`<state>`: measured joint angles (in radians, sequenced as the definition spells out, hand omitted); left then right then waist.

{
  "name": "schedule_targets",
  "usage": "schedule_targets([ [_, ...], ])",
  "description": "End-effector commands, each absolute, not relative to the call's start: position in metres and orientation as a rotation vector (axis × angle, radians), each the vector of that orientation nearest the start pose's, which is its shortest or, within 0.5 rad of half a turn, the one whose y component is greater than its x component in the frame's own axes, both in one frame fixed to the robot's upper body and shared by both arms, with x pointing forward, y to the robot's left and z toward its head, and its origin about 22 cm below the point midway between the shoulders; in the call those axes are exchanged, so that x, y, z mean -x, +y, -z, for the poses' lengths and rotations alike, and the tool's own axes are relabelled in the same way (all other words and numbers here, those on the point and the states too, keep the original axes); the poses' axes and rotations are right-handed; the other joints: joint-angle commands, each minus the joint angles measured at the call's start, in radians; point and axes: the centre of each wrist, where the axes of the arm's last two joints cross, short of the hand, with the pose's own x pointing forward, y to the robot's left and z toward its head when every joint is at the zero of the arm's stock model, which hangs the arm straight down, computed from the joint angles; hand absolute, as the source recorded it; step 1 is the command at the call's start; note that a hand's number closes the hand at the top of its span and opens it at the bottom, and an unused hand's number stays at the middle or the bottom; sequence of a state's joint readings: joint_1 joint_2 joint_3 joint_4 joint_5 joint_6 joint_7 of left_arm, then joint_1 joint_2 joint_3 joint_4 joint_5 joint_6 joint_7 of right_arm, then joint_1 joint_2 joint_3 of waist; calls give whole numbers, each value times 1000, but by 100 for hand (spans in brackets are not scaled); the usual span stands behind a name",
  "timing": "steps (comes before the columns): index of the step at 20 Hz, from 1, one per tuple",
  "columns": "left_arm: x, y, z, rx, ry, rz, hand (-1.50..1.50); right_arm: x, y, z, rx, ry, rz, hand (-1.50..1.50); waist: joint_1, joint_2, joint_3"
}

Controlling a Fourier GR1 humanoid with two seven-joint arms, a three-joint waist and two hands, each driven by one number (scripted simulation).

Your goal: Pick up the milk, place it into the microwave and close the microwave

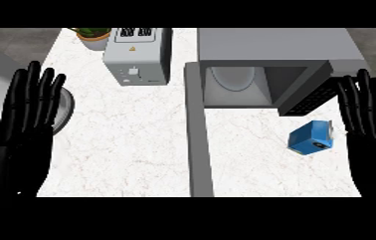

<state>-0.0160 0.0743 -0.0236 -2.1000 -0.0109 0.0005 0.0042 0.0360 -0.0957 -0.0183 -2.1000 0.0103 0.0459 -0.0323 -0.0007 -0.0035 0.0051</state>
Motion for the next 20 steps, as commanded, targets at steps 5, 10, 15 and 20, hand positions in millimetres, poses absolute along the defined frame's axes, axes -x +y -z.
schedule_targets([
  [5,-201,252,-131,-103,-2092,120,-150,-224,-241,-147,170,-2088,16,-150,6,3,-5],
  [10,-196,258,-116,20,-1967,-61,-150,-211,-227,-150,-159,-2000,-10,-150,5,2,-5],
  [15,-180,263,-112,19,-1956,-75,-150,-204,-204,-143,-179,-1983,-10,-150,3,3,-5],
  [20,-152,279,-111,23,-1976,-56,-150,-205,-218,-131,-28,-2005,29,-150,6,2,-5],
])
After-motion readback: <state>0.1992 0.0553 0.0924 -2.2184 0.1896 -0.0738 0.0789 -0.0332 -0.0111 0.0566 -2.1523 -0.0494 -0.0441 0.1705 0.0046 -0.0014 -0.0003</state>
